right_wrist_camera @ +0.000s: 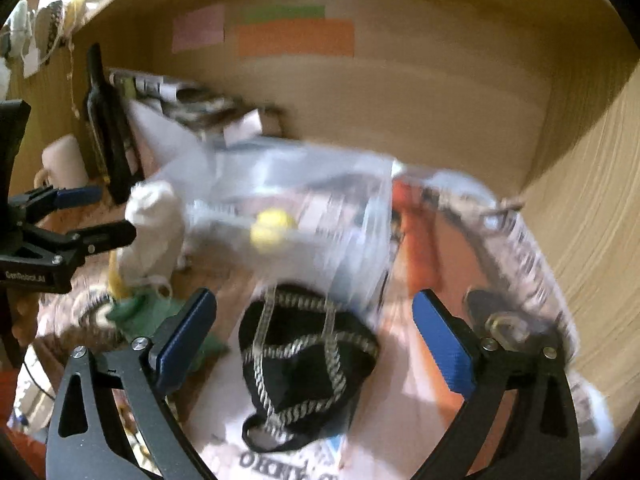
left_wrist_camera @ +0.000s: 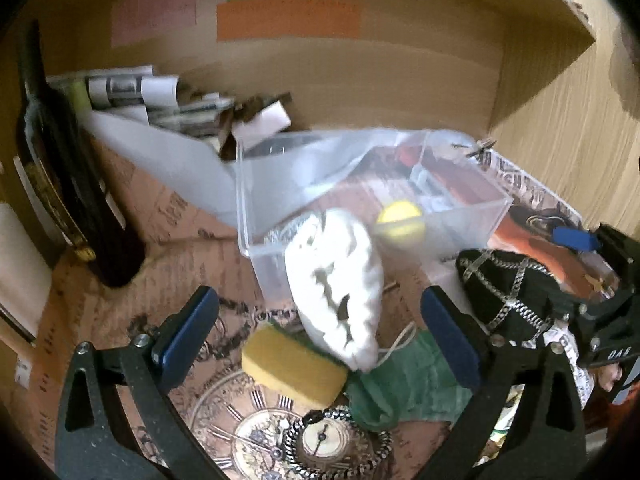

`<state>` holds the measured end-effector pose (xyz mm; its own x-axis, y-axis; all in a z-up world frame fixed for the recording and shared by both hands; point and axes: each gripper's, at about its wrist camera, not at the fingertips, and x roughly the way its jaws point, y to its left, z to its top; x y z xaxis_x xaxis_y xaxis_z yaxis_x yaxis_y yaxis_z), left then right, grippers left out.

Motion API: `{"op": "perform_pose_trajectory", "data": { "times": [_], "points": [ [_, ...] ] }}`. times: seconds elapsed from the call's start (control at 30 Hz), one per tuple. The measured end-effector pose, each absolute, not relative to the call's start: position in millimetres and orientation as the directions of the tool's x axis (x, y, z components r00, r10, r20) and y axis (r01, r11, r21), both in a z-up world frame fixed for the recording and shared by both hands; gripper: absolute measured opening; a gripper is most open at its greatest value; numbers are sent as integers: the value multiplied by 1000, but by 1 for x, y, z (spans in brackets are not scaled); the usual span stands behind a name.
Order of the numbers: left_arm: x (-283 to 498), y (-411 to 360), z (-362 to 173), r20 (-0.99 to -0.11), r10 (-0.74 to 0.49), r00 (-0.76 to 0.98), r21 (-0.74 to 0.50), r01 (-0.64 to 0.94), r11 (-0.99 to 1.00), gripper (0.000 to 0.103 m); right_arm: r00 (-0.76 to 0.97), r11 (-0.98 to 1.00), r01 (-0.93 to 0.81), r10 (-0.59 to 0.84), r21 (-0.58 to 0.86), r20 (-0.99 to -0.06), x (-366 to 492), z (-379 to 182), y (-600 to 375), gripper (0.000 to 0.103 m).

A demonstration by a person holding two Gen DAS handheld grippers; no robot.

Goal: Organize soft objects
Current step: 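Grasp the white cloth bag with the left tool while the right tool grasps the black chain bag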

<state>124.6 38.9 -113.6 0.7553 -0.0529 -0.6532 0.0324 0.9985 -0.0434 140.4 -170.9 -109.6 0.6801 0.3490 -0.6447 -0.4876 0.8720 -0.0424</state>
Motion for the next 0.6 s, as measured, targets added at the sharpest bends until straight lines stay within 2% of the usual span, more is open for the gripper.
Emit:
{"op": "perform_pose_trajectory", "data": {
  "times": [0.1,0.17,0.23,0.3,0.37,0.47,0.53,0.6],
  "points": [
    [128,45,-123,-660,-71,748,-92,13,996,97,637,870,-493,344,-21,-690,144,-126,-170,98],
    [131,47,-127,-671,-87,737,-113,15,993,79,627,872,-488,328,-28,-706,145,-135,-169,95],
    [136,47,-131,-683,-107,722,-131,23,991,71,618,870,-491,317,-39,-720,146,-140,-167,83],
    [138,47,-135,-688,-124,715,-149,28,988,64,606,867,-498,320,-34,-728,146,-143,-167,76],
    [139,45,-136,-690,-137,711,-155,40,987,49,603,866,-499,326,-26,-728,147,-144,-168,68],
    [139,41,-138,-690,-155,707,-159,62,985,31,597,871,-491,326,-13,-733,147,-145,-171,50],
    [137,39,-137,-685,-154,712,-151,68,986,26,595,877,-481,330,4,-733,148,-145,-174,35],
    [134,39,-135,-679,-153,718,-148,70,986,22,600,880,-475,340,19,-724,148,-144,-177,27]
  ]
}}
